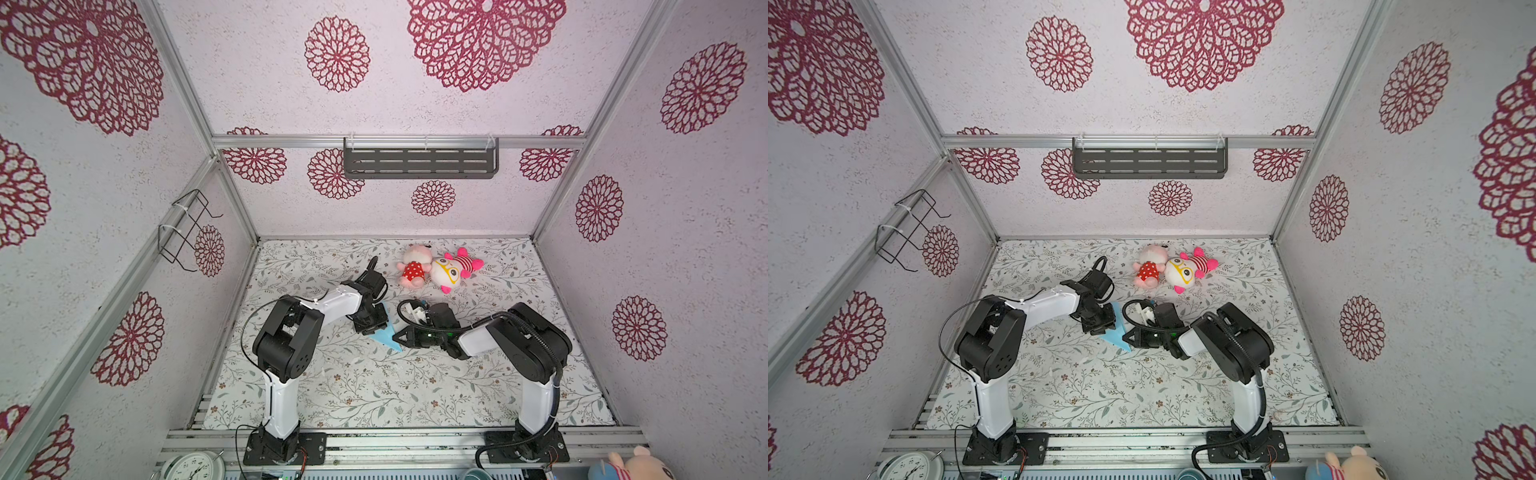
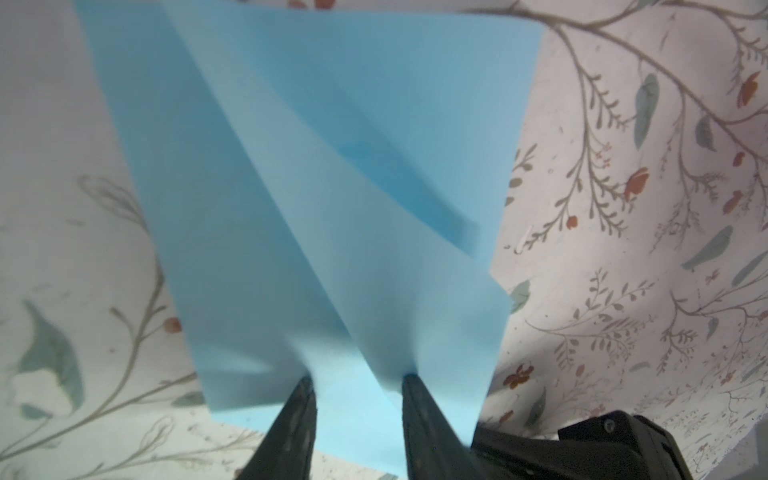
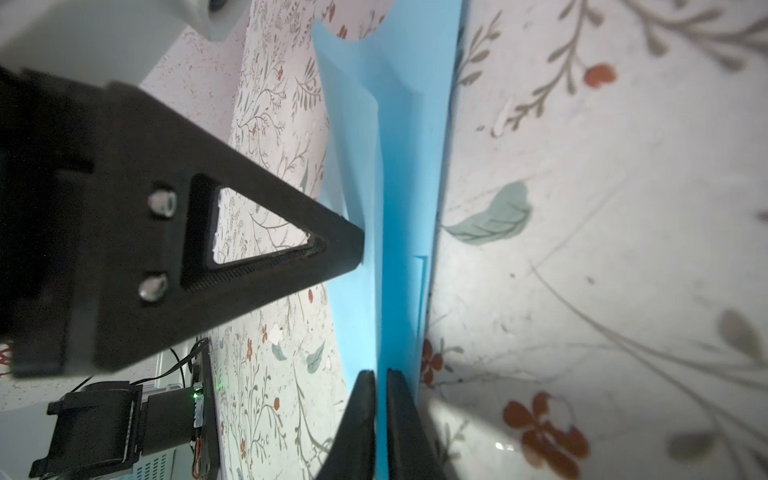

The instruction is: Fold a paper plane with a square sheet of paper (pick it up from the middle)

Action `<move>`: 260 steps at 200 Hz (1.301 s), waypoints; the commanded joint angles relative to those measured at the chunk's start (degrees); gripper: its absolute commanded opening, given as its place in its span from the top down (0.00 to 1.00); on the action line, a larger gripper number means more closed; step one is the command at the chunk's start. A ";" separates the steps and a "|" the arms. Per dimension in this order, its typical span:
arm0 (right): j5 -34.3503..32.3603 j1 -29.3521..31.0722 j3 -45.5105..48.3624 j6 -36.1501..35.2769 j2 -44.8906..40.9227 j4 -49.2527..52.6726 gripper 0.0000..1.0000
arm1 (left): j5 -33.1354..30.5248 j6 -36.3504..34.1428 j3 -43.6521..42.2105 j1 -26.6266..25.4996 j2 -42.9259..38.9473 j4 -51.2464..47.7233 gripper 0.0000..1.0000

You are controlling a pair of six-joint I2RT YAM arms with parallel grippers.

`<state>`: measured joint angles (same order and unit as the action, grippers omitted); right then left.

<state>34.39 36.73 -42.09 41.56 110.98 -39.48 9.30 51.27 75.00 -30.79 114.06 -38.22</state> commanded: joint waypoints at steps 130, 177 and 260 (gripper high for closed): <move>-1.62 -0.48 -1.90 -1.07 -2.82 4.71 0.87 | -6.09 -1.43 -1.92 -0.85 13.52 -4.93 0.63; -1.17 -0.61 -1.88 -2.00 -6.41 5.84 0.82 | -6.56 -2.47 -1.79 -1.12 15.12 -5.46 0.61; -1.39 0.99 -2.25 -5.44 -9.04 8.90 0.88 | -6.84 -2.57 -1.55 -1.32 16.97 -5.64 0.61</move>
<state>32.82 36.80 -43.29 38.13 101.86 -31.79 7.92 49.50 79.61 -31.53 118.17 -43.81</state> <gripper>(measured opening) 0.128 0.392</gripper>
